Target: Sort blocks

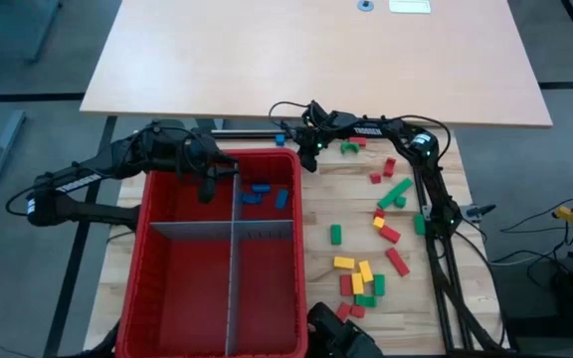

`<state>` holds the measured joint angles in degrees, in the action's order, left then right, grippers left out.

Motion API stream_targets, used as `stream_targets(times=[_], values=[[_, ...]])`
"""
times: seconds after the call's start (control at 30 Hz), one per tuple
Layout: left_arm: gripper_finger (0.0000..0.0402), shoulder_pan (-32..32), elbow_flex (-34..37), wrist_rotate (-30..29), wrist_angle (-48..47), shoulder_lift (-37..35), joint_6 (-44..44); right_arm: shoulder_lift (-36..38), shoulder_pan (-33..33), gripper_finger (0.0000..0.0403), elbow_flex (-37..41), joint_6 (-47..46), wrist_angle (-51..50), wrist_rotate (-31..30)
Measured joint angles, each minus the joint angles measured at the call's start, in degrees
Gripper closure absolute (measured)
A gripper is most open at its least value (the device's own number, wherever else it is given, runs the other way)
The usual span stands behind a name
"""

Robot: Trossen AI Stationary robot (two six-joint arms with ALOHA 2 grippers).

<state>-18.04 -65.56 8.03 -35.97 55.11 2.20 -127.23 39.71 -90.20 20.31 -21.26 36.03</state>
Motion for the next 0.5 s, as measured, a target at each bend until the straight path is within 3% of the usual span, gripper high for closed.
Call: stream_targets(times=[0.5], values=[[0.0287, 0.02, 0.00, 0.00, 0.84, 0.11, -0.20, -0.41, 1.73, 0.0403, -1.26, -1.10, -8.96, -8.47]])
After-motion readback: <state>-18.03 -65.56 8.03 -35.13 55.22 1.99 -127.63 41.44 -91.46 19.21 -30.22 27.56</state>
